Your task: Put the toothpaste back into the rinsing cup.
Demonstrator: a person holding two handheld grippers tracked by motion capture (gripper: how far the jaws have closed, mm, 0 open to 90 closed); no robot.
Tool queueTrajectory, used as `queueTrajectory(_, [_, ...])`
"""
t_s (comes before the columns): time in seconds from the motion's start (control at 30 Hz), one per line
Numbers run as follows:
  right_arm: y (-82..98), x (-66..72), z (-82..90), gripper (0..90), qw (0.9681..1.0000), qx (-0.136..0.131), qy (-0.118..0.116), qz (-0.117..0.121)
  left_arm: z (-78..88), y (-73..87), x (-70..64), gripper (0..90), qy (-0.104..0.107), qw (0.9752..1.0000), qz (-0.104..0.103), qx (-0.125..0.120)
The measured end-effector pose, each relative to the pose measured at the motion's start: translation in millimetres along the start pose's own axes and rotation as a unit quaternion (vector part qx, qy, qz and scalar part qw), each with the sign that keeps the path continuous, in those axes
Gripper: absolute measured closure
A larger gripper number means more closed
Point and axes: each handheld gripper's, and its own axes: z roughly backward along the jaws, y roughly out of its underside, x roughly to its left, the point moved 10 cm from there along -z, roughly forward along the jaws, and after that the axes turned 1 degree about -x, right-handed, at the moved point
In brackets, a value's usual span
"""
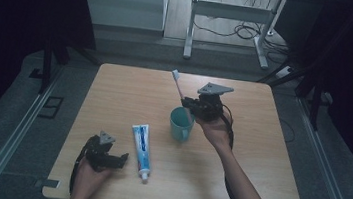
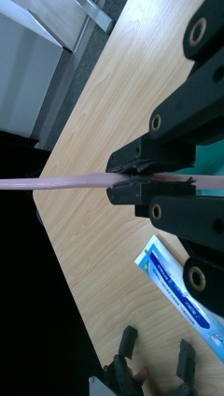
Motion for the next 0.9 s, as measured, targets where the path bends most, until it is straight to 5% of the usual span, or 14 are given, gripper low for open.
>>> queueTrajectory(0.9, [37.4, 1.8, -27.9, 83.5, 0.9996, 0.025, -0.013, -0.009, -0.1, 0.0, -0.2, 2.6, 0.001, 1.0000, 0.000, 0.000])
